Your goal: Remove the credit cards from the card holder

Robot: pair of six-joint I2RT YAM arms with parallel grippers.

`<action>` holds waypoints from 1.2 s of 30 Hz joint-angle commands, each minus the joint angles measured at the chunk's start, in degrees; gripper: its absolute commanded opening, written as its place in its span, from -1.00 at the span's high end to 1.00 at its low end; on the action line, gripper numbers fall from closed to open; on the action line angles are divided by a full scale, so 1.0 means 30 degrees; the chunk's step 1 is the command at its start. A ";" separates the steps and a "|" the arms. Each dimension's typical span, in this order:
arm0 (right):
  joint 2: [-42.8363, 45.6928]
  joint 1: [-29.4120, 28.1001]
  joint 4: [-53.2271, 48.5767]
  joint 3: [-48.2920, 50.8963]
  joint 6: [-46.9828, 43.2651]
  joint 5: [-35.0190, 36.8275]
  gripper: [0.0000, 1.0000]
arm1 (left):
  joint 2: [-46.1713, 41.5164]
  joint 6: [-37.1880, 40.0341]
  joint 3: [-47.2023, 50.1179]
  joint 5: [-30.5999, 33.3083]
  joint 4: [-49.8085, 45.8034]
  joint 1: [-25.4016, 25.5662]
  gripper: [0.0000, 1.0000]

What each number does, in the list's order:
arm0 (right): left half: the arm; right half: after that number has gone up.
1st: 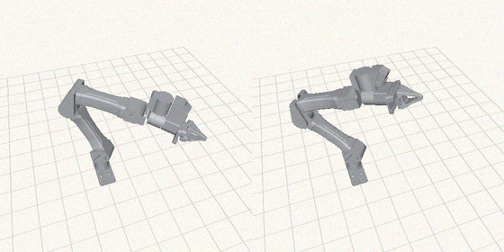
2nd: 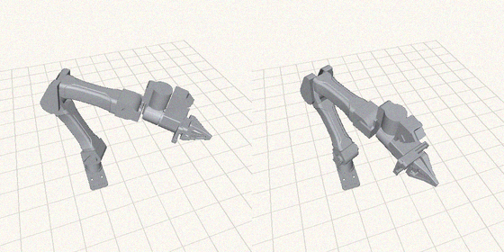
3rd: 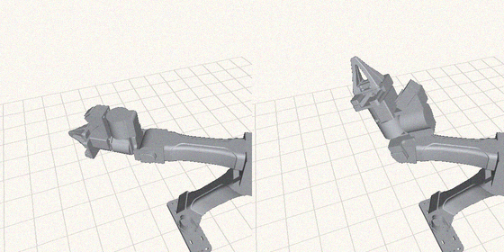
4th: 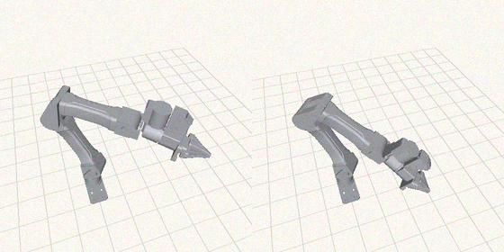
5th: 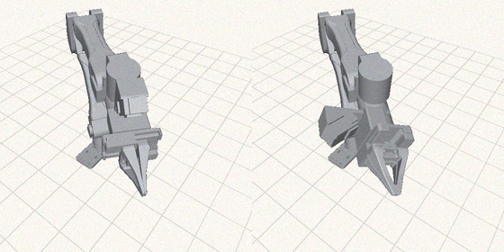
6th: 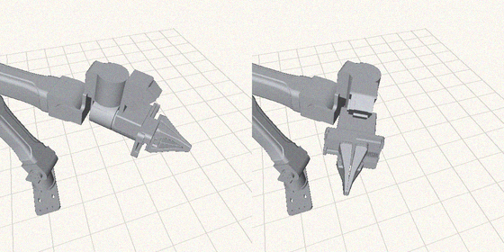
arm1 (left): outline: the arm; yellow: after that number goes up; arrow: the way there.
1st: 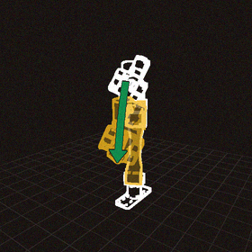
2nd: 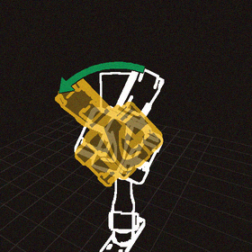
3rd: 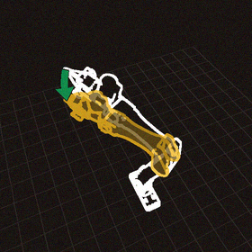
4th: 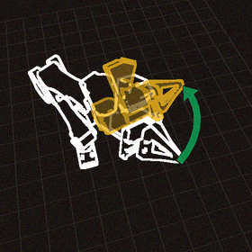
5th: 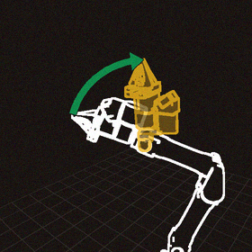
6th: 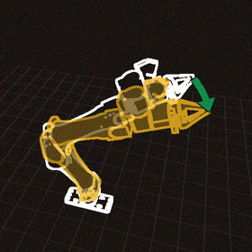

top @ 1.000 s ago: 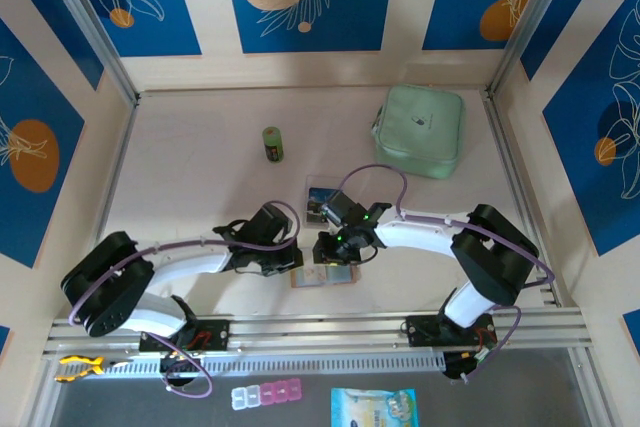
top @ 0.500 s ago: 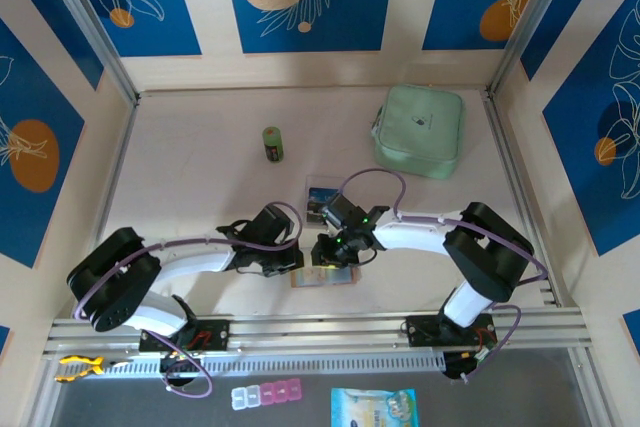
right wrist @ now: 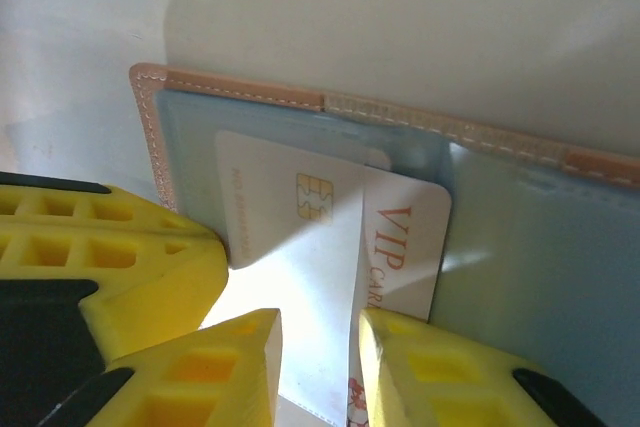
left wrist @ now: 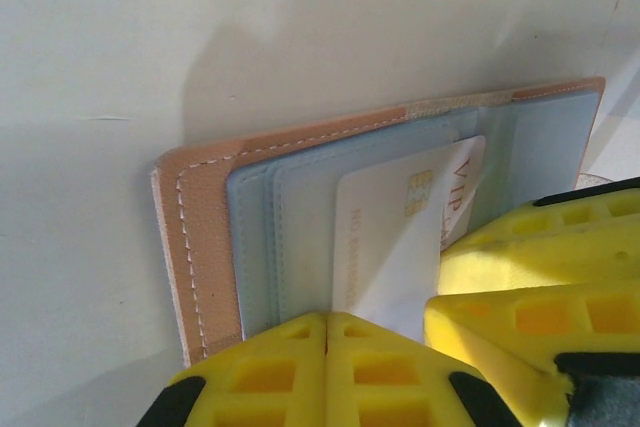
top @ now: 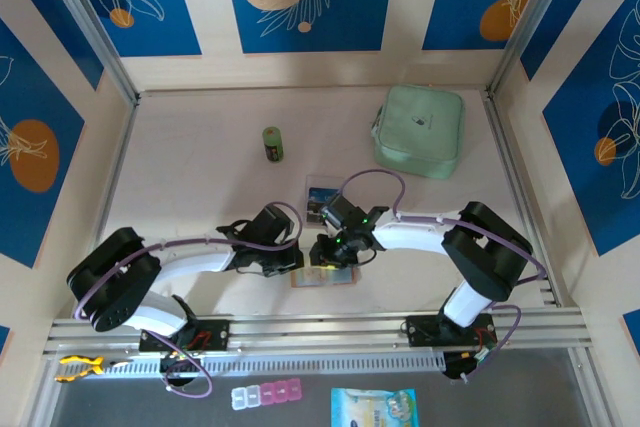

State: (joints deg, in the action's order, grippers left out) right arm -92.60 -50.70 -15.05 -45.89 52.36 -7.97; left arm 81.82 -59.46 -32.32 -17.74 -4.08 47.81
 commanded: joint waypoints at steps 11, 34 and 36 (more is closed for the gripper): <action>0.0511 -0.0246 -0.2749 -0.0909 -0.1143 0.1289 0.39 | -0.0024 0.0538 -0.0378 0.0437 -0.1348 0.0117 0.95; 0.0537 0.0442 -0.0952 0.0292 -0.0767 -0.0068 0.40 | 0.0735 0.1191 -0.1987 0.0754 -0.2772 0.0616 0.96; 0.0374 0.0434 -0.0788 0.0270 -0.0747 -0.0149 0.41 | 0.0676 0.1216 -0.1892 0.0800 -0.2798 0.0601 0.97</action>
State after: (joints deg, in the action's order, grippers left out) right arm -90.30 -49.47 -18.59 -45.82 50.00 -6.46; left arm 83.81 -57.43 -37.39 -16.56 -9.93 49.30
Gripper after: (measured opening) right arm 0.299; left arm 0.045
